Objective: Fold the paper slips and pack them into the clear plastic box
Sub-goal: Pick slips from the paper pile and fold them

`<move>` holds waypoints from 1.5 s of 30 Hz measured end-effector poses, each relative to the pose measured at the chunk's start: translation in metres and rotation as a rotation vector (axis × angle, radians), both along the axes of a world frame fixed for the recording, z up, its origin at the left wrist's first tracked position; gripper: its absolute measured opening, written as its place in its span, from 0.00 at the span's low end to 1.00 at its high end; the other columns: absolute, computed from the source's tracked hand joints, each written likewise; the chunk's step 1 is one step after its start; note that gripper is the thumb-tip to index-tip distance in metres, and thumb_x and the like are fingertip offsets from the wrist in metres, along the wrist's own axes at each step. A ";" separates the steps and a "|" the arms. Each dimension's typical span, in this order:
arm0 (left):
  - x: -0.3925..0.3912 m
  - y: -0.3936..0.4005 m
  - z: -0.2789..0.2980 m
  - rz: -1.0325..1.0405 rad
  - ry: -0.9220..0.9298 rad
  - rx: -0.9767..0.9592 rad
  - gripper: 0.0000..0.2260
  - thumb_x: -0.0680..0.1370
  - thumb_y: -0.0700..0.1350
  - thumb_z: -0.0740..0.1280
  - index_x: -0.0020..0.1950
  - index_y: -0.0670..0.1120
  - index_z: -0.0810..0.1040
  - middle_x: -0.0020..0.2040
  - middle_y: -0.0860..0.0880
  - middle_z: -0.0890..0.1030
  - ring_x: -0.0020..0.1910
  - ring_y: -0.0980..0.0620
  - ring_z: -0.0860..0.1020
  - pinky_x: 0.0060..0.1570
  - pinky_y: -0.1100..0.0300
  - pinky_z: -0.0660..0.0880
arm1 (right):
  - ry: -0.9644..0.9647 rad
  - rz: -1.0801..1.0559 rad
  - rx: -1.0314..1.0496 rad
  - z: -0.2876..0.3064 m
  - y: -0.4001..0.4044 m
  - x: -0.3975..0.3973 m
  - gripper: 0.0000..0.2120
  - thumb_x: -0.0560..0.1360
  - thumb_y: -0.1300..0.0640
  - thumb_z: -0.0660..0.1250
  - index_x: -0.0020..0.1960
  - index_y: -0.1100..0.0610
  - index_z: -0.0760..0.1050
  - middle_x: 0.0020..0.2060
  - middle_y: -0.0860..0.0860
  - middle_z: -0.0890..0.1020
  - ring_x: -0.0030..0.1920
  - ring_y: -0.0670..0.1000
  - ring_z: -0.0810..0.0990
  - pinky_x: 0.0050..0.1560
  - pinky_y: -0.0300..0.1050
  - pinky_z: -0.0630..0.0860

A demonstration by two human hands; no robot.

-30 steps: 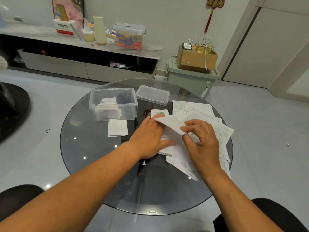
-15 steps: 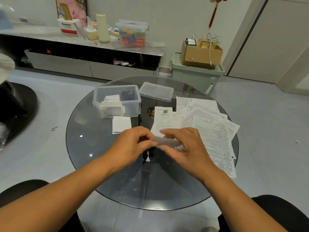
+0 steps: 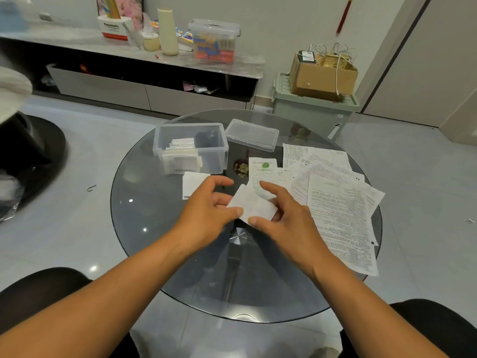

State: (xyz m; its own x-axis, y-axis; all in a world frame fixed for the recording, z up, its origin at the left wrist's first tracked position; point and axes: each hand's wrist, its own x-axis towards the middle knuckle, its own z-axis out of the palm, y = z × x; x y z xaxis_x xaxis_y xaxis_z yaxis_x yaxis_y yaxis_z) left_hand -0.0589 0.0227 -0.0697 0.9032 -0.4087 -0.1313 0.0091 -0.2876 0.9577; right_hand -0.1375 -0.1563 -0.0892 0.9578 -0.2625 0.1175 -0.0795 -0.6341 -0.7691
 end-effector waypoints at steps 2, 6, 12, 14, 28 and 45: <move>0.003 0.001 0.004 -0.011 0.029 -0.067 0.21 0.78 0.39 0.72 0.68 0.53 0.71 0.49 0.50 0.86 0.48 0.52 0.85 0.51 0.56 0.81 | -0.025 -0.028 -0.053 0.003 0.001 0.001 0.34 0.71 0.40 0.74 0.72 0.31 0.63 0.59 0.34 0.76 0.60 0.44 0.74 0.65 0.58 0.74; 0.008 0.008 0.012 -0.060 0.099 -0.155 0.14 0.81 0.39 0.68 0.65 0.50 0.75 0.43 0.51 0.86 0.41 0.55 0.84 0.45 0.61 0.81 | -0.056 0.038 0.243 0.014 -0.005 0.001 0.31 0.76 0.51 0.75 0.72 0.31 0.67 0.51 0.39 0.83 0.52 0.46 0.81 0.55 0.57 0.79; 0.003 0.008 0.010 -0.025 0.275 -0.187 0.10 0.80 0.39 0.70 0.60 0.47 0.79 0.48 0.47 0.87 0.49 0.49 0.86 0.49 0.53 0.83 | -0.073 0.165 0.309 0.021 0.004 -0.006 0.30 0.77 0.56 0.75 0.70 0.32 0.70 0.43 0.48 0.83 0.43 0.46 0.82 0.45 0.36 0.74; 0.002 0.010 0.010 -0.087 0.322 -0.159 0.07 0.80 0.40 0.69 0.58 0.45 0.81 0.50 0.46 0.87 0.50 0.48 0.85 0.50 0.53 0.82 | -0.037 0.190 0.237 0.019 0.005 -0.007 0.26 0.75 0.56 0.76 0.66 0.34 0.75 0.44 0.45 0.82 0.48 0.45 0.81 0.52 0.35 0.73; -0.003 0.021 0.009 -0.107 -0.082 0.103 0.04 0.81 0.46 0.69 0.50 0.50 0.84 0.43 0.50 0.85 0.40 0.55 0.82 0.41 0.62 0.80 | -0.021 0.082 0.016 0.011 0.010 -0.001 0.07 0.81 0.47 0.68 0.47 0.46 0.83 0.45 0.39 0.79 0.51 0.43 0.77 0.55 0.48 0.74; 0.004 0.036 -0.021 -0.327 -0.659 0.819 0.34 0.81 0.66 0.43 0.80 0.47 0.62 0.81 0.46 0.59 0.80 0.46 0.56 0.79 0.52 0.53 | 0.178 -0.122 -0.484 0.012 -0.019 0.030 0.35 0.75 0.32 0.67 0.77 0.44 0.66 0.71 0.45 0.76 0.70 0.54 0.72 0.70 0.55 0.62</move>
State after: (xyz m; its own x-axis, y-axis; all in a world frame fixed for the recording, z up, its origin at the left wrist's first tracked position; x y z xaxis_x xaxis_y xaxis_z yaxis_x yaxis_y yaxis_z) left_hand -0.0553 0.0587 -0.0909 0.7597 -0.6503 -0.0039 -0.6263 -0.7333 0.2647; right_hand -0.1075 -0.1758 -0.0768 0.9398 -0.3293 0.0909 -0.2775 -0.8912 -0.3589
